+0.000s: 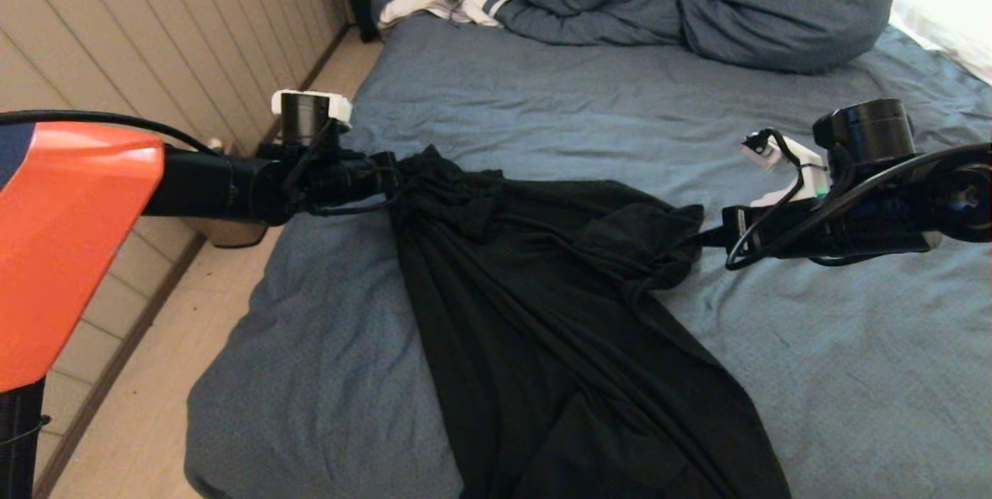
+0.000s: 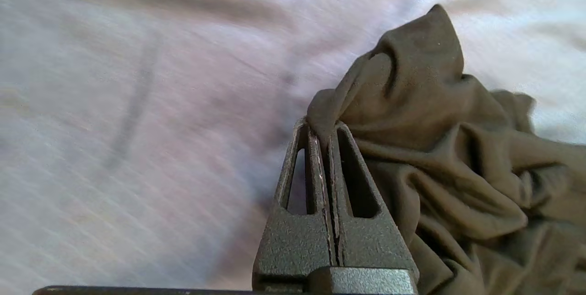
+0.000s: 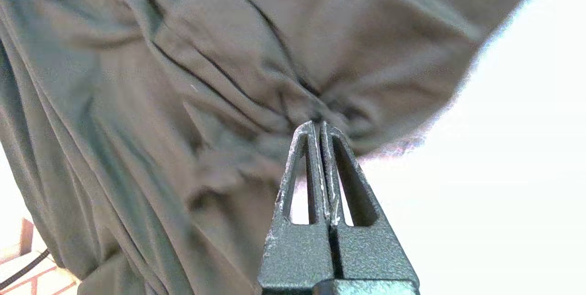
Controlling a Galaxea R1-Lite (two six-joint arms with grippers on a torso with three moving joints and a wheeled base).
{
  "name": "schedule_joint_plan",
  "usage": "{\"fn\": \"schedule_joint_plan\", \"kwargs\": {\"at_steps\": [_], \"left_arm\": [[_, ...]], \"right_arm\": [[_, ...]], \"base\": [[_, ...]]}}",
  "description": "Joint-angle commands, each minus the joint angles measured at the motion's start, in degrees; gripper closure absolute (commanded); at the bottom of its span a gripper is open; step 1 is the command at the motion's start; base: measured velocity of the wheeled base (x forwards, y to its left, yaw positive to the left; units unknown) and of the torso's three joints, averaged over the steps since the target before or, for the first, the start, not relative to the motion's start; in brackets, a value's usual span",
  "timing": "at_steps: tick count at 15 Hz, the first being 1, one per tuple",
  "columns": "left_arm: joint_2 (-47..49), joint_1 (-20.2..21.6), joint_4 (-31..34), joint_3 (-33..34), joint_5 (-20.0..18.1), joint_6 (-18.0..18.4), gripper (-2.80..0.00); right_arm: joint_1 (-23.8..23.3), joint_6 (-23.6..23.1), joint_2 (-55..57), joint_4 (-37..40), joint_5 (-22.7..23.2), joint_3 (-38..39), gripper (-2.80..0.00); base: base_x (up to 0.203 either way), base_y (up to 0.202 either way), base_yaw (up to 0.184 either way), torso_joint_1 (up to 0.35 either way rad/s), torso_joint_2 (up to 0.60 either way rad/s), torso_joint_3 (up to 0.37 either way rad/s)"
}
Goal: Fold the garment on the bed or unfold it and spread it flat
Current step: Unford the black T-shirt
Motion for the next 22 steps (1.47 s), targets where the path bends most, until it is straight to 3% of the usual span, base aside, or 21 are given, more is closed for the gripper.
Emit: {"fn": "schedule_joint_plan", "kwargs": {"at_steps": [1,6,7,10,14,22], "left_arm": [[1.82,0.41,-0.16,-1.37,0.08,-0.2,0.0],[2.02,0.35,-0.4,-1.18,0.54,-0.28,0.0],[1.63,0.34,-0.42,-0.54,0.54,-0.36,0.0],[1.41,0.07,-0.56,0.25,0.46,-0.29,0.0],[1.5,-0.19,-0.3,-0.02,0.46,-0.2,0.0],[1.94,-0.19,-0.65,0.24,0.46,-0.2,0.0]], "right_arm": [[0.03,0.34,0.64,-0.05,0.04,-0.47,0.0],[-0.1,1.77,4.23,-1.31,-1.29,-4.16,0.0],[-0.06,1.63,5.18,-1.4,-3.24,-5.1,-2.8],[0.22,1.35,8.79,-2.35,-9.19,-10.83,-2.8],[0.12,1.49,13.46,-2.39,-9.52,-14.95,-2.8],[0.39,1.25,15.93,-2.43,-9.76,-15.57,-2.8]], "base": [[0.0,0.0,0.0,0.0,0.0,0.0],[0.0,0.0,0.0,0.0,0.0,0.0],[0.0,0.0,0.0,0.0,0.0,0.0],[0.0,0.0,0.0,0.0,0.0,0.0],[0.0,0.0,0.0,0.0,0.0,0.0],[0.0,0.0,0.0,0.0,0.0,0.0]]}}
